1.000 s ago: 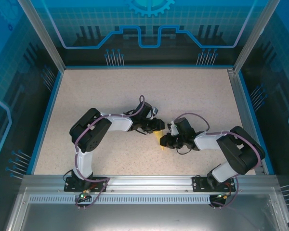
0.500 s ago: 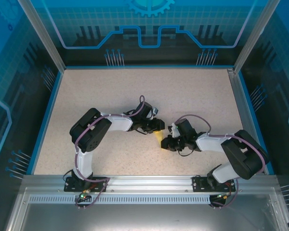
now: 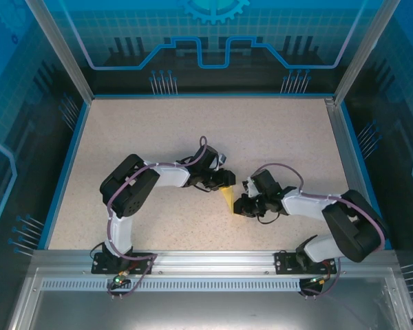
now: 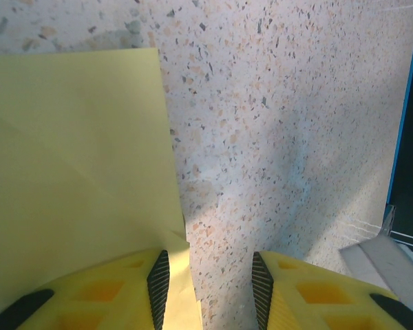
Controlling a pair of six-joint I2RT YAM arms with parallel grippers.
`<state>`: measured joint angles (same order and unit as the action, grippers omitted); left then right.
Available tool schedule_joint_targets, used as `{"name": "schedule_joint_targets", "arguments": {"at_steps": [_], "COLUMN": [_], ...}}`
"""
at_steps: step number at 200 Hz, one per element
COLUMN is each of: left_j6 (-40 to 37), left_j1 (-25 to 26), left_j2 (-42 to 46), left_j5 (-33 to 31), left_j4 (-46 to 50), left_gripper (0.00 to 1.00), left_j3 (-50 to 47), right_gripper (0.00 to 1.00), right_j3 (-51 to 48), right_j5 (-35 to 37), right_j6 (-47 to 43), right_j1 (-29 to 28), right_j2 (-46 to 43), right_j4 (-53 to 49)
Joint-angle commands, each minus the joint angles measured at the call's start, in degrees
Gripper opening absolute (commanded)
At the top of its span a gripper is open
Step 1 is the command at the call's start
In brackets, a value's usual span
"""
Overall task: Fold a paper plane with a square sheet of paper (pick it up from the middle)
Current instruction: Fold the wing for the fifth time at the center of the table.
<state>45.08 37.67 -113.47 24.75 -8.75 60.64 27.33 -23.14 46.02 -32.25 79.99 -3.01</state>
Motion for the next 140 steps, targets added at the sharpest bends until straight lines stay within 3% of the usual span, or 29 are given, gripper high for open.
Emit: {"name": "schedule_joint_targets", "arguments": {"at_steps": [1, 36, 87, 140], "left_j6": [0.5, 0.5, 0.5, 0.3], "left_j1": [0.3, 0.3, 0.3, 0.3], "left_j2": [-3.2, -3.2, -3.5, -3.5], "left_j5": [-0.8, -0.7, -0.5, -0.6], "left_j4": [5.2, 5.5, 5.9, 6.2], "left_gripper": [0.41, 0.41, 0.42, 0.42], "left_j3": [-0.1, 0.2, 0.7, 0.6], "right_gripper": [0.15, 0.16, 0.20, 0.20], "right_j3": [1.1, 3.4, 6.4, 4.2], "right_j5": [0.5, -1.0, 0.1, 5.1], "right_j6": [-1.3, -0.5, 0.8, -0.2], "right_j1": [-0.7, -2.2, -4.3, -3.1], "right_j2": [-3.9, -4.0, 3.4, 6.3], "right_j4": [-3.6, -0.1, 3.2, -1.7]}}
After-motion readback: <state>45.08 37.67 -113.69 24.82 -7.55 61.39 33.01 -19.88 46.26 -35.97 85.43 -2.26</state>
